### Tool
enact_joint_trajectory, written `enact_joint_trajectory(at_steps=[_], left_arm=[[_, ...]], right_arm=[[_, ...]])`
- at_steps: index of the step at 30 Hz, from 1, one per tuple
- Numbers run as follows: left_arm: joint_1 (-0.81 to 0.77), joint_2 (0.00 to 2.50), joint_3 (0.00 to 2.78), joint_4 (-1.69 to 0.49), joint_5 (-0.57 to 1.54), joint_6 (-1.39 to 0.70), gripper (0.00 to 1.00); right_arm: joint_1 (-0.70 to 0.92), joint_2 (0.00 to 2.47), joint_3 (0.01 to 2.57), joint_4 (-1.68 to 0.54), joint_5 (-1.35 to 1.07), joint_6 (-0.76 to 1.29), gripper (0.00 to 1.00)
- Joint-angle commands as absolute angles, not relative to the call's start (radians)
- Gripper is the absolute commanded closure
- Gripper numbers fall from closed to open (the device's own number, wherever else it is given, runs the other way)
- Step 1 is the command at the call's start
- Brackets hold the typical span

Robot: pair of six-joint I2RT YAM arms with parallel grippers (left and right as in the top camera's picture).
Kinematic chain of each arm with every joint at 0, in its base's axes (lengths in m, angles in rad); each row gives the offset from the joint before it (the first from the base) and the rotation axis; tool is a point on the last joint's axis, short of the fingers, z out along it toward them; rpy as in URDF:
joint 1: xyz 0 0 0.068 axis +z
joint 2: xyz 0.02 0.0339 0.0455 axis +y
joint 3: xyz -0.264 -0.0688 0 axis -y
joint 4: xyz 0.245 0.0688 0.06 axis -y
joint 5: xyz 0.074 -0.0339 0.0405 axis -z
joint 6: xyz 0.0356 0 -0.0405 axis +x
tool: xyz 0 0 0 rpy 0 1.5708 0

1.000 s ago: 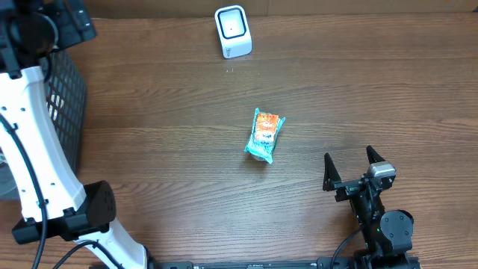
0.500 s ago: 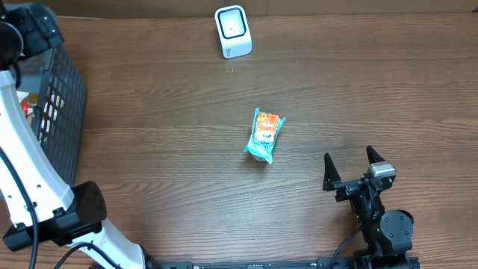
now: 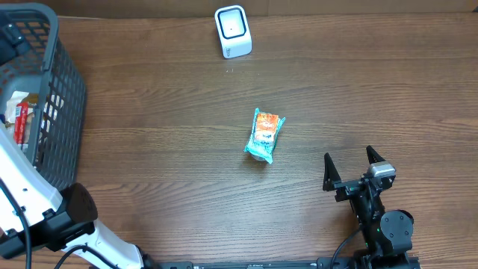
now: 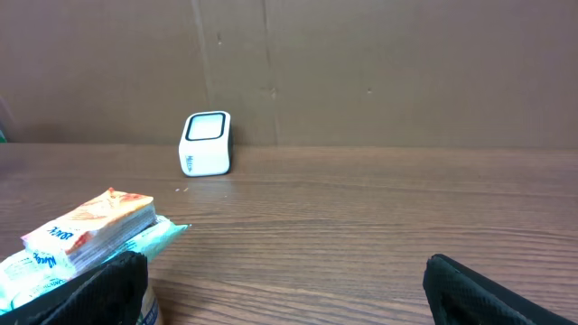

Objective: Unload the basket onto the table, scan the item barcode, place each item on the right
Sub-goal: 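Move the left gripper back over the grey basket, then lower the left gripper into the basket and grasp a red snack stick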

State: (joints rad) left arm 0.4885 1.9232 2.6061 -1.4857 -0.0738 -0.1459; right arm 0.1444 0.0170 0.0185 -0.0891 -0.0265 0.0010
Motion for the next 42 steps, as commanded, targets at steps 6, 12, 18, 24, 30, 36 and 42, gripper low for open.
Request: enact_joint_trajectory(at_steps=[6,12,18,24,30,36,42], left_arm=[[0.574,1.912,2.621,-1.496,-0.089,-0.127,0.0],[0.627,1.928,2.592,-1.498,-0.105,-0.127,0.0],[0.665,1.966,2.533,-1.497,-0.108,-0.126,0.0],[0.669,2.018,2.406,-1.461,-0.12,-0.05,0.0],[0.669,2.115,2.313,-1.425,-0.189,0.011,0.0],[0.669,2.235,2.312,-1.401,-0.191,0.08,0.0],[0.677,2.333,2.312,-1.375,-0.192,0.121,0.0]], right_arm=[[0.142,0.018,0.008,-0.082,-0.028,0.008,0.0],[0.142,0.018,0.008,-0.082,-0.028,0.008,0.0],[0.142,0.018,0.008,-0.082,-0.028,0.008,0.0],[0.142,0.018,0.008,-0.082,-0.028,0.008,0.0],[0.142,0.018,0.008,-0.082,-0.028,0.008,0.0],[0.142,0.018,0.008,-0.082,-0.028,0.008,0.0],[0.142,0.018,0.008,-0.082,-0.028,0.008,0.0]])
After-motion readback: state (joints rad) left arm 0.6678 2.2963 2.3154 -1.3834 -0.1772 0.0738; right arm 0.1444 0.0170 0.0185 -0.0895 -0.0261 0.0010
